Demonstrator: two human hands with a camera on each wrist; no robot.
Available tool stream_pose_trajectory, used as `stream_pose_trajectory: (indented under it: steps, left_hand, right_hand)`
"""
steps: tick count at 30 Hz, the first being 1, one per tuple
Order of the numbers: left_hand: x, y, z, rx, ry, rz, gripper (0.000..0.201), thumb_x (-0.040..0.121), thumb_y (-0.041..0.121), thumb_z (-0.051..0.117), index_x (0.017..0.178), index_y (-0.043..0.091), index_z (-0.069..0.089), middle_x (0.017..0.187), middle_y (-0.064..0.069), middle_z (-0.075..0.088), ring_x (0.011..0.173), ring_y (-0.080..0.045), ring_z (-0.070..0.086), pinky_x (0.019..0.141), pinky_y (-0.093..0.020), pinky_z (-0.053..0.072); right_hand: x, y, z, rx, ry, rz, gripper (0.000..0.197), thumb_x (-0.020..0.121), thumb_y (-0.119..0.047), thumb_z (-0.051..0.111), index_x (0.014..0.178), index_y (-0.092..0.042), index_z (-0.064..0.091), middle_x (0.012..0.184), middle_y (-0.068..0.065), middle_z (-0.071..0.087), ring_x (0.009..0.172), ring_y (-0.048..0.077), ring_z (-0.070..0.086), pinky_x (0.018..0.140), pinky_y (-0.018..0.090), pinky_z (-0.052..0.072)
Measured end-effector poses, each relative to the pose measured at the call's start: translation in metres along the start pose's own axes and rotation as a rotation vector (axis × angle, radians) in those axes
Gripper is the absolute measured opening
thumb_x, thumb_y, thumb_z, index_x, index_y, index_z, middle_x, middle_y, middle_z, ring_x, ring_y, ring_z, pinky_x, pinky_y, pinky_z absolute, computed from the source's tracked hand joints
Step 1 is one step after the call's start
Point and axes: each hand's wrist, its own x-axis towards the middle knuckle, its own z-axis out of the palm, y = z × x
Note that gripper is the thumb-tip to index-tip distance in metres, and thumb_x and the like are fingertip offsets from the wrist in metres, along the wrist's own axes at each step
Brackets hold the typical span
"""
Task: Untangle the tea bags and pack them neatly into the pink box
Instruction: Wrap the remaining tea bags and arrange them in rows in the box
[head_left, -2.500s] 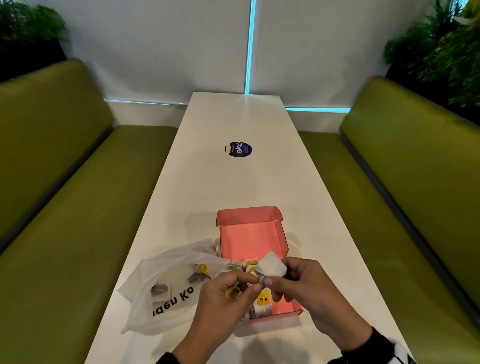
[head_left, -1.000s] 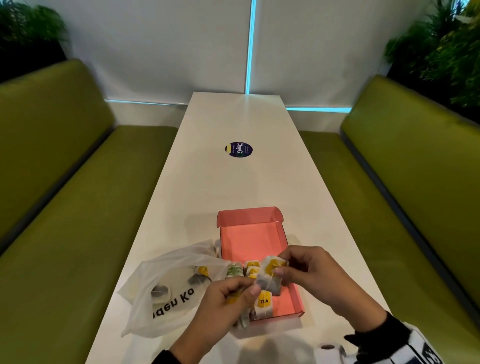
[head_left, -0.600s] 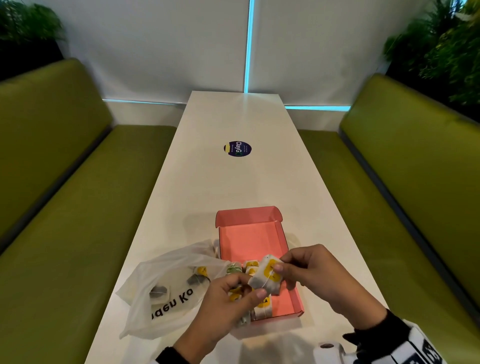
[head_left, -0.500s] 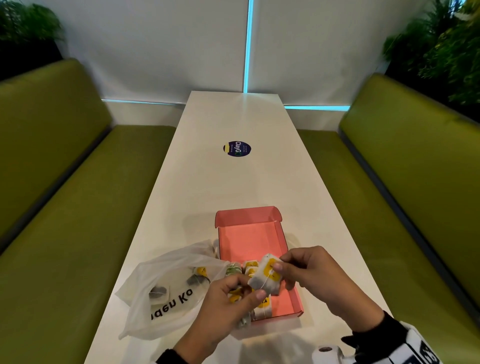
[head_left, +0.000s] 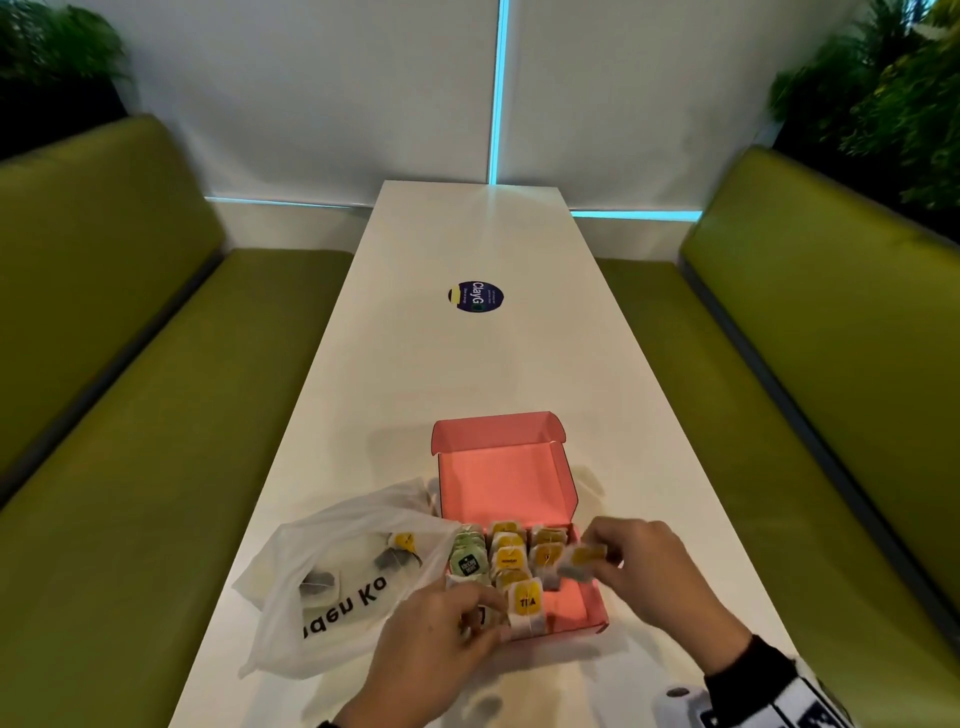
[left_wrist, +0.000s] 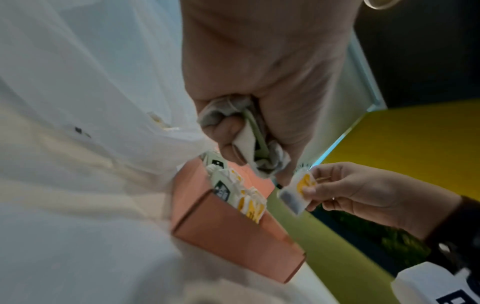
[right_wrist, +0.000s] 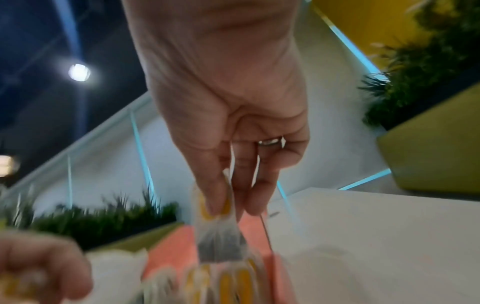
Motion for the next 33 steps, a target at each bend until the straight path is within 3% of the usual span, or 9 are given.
stream_pose_trajectory:
  steps: [2,4,6,9,19,23,29,33]
  left_hand:
    - [-0.003,0.001,-0.001,0.189,-0.037,0.001,0.019,0.079,0.047,0.064,0.098,0.047,0.064,0.080,0.021,0.048,0.078,0.002,0.050,0.071,-0.014,0.039]
    - [-0.004,0.001,0.000,0.288,-0.046,-0.008,0.029,0.082,0.050,0.057,0.111,0.047,0.058,0.095,0.020,0.048,0.094,0.000,0.053,0.078,-0.017,0.040]
    - [-0.005,0.000,0.003,0.359,-0.047,-0.005,0.034,0.085,0.052,0.052,0.118,0.048,0.053,0.116,0.017,0.050,0.109,-0.006,0.052,0.082,-0.019,0.041]
    - [-0.006,-0.003,0.005,0.435,-0.091,-0.004,0.034,0.088,0.048,0.049,0.122,0.046,0.051,0.127,0.011,0.047,0.114,-0.011,0.050,0.083,-0.021,0.042]
    - [-0.006,-0.008,0.012,0.485,-0.139,0.011,0.028,0.091,0.041,0.047,0.117,0.039,0.057,0.123,0.008,0.050,0.110,-0.010,0.052,0.080,-0.019,0.041]
    - [-0.006,-0.009,0.012,0.475,-0.135,0.013,0.029,0.091,0.041,0.046,0.118,0.041,0.057,0.124,0.009,0.049,0.112,-0.008,0.050,0.083,-0.019,0.041]
    - [-0.006,-0.007,0.011,0.466,-0.145,-0.009,0.029,0.092,0.042,0.046,0.117,0.039,0.058,0.120,0.009,0.056,0.110,-0.010,0.052,0.081,-0.019,0.041]
    - [-0.006,-0.006,0.012,0.469,-0.151,-0.028,0.029,0.090,0.039,0.046,0.116,0.038,0.059,0.121,0.009,0.055,0.111,-0.011,0.052,0.082,-0.021,0.041]
  right_hand:
    - [-0.001,0.005,0.014,-0.110,-0.104,-0.032,0.005,0.081,-0.027,0.059,0.084,-0.029,0.062,0.088,-0.008,0.066,0.093,0.016,0.059,0.075,0.027,0.038]
    - [0.000,0.006,0.026,-0.134,-0.150,-0.019,0.011,0.083,-0.028,0.057,0.091,-0.031,0.063,0.097,-0.013,0.053,0.104,0.014,0.050,0.077,0.029,0.031]
    - [0.001,0.006,0.034,-0.141,-0.130,0.012,0.017,0.083,-0.031,0.059,0.098,-0.031,0.066,0.100,-0.013,0.038,0.109,0.013,0.041,0.077,0.029,0.028]
    - [0.004,0.004,0.042,-0.141,-0.124,0.062,0.020,0.081,-0.034,0.063,0.100,-0.031,0.067,0.098,-0.007,0.032,0.110,0.015,0.038,0.078,0.028,0.027]
    - [0.015,0.005,0.051,-0.186,0.004,0.118,0.025,0.084,-0.029,0.060,0.108,-0.029,0.065,0.098,-0.004,0.028,0.110,0.017,0.039,0.077,0.029,0.024]
    - [0.020,0.002,0.054,-0.176,-0.009,0.136,0.023,0.083,-0.033,0.063,0.105,-0.028,0.066,0.099,-0.004,0.027,0.111,0.016,0.039,0.085,0.030,0.031]
    - [0.017,0.003,0.061,-0.012,0.123,0.148,0.030,0.074,-0.028,0.070,0.103,-0.032,0.066,0.102,-0.006,0.027,0.107,0.017,0.041,0.081,0.028,0.029]
    - [0.004,0.006,0.062,0.033,0.249,0.170,0.040,0.064,-0.022,0.080,0.101,-0.025,0.066,0.111,0.000,0.038,0.104,0.023,0.048,0.084,0.037,0.038]
